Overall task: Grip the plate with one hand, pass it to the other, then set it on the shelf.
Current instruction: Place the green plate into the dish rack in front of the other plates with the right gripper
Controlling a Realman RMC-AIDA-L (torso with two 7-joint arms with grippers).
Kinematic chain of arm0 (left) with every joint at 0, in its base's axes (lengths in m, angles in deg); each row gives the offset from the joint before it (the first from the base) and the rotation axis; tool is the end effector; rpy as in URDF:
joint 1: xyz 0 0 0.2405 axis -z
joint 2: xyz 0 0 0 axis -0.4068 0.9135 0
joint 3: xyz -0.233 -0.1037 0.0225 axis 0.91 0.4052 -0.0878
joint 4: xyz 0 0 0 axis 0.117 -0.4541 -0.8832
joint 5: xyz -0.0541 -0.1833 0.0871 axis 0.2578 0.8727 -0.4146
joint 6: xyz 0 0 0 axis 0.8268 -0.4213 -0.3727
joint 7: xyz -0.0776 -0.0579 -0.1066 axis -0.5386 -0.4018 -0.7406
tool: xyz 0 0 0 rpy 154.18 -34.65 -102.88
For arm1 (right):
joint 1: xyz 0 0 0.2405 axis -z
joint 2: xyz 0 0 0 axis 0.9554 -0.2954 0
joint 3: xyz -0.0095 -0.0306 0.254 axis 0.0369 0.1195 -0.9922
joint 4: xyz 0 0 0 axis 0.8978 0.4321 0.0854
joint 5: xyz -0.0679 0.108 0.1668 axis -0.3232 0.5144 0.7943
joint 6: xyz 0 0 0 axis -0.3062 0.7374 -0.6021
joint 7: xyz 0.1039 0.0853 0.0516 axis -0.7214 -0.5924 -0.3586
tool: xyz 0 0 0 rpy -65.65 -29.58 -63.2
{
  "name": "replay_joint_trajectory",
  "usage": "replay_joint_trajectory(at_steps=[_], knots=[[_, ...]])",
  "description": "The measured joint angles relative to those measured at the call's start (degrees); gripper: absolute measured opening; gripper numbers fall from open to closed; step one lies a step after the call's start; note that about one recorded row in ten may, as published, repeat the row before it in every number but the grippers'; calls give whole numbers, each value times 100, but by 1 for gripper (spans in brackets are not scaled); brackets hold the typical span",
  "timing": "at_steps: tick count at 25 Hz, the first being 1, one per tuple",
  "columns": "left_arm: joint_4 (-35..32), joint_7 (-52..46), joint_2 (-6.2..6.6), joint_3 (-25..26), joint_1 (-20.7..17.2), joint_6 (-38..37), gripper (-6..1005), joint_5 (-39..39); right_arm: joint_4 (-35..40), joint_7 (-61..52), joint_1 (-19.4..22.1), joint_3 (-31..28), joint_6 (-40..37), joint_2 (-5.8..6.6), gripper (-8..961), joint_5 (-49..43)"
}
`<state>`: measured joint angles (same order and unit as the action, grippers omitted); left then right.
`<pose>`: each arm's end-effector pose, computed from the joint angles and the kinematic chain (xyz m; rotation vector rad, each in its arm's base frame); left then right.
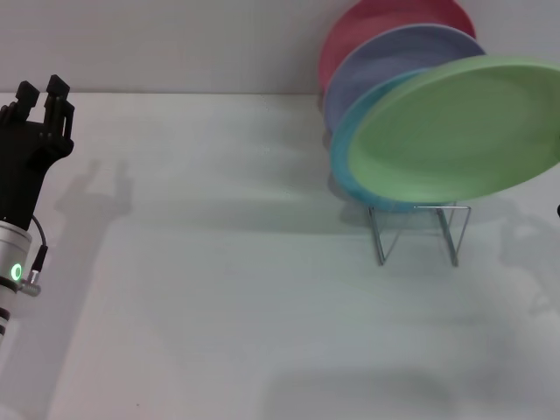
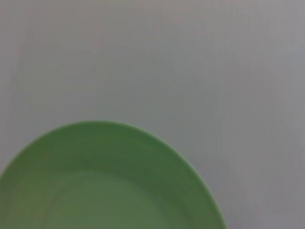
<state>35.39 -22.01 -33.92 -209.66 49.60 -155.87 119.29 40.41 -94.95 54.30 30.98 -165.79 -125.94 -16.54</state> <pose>-0.2879 0.3298 -0.0154 -1.4781 -0.6772 -1.1112 0.3190 0.2589 0.0107 -1.6323 0.2504 0.9593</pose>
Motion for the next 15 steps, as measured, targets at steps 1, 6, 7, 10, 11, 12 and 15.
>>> replay_joint_trajectory(at_steps=[1,6,7,10,11,12,15], knots=[[-21,4,0,-11,-11,-8,449,0,1,-1,8,0,17,0,24,-7],[-95,6,3,-21,-83,-33,455,-13,4,2,42,0,171,-7,25,-10],[-105,6,4,-22,-103,-51,456,-26,4,3,47,0,195,-10,25,-9],[-111,-4,6,-27,-149,-142,459,-73,4,28,70,13,264,-25,25,-9],[-111,-11,6,-27,-157,-160,460,-83,4,29,75,30,295,-27,25,-10],[-111,-20,8,-27,-170,-188,461,-101,5,31,79,50,327,-29,25,-10],[-110,-29,14,-26,-187,-255,465,-132,4,55,91,76,417,-35,26,-10]])
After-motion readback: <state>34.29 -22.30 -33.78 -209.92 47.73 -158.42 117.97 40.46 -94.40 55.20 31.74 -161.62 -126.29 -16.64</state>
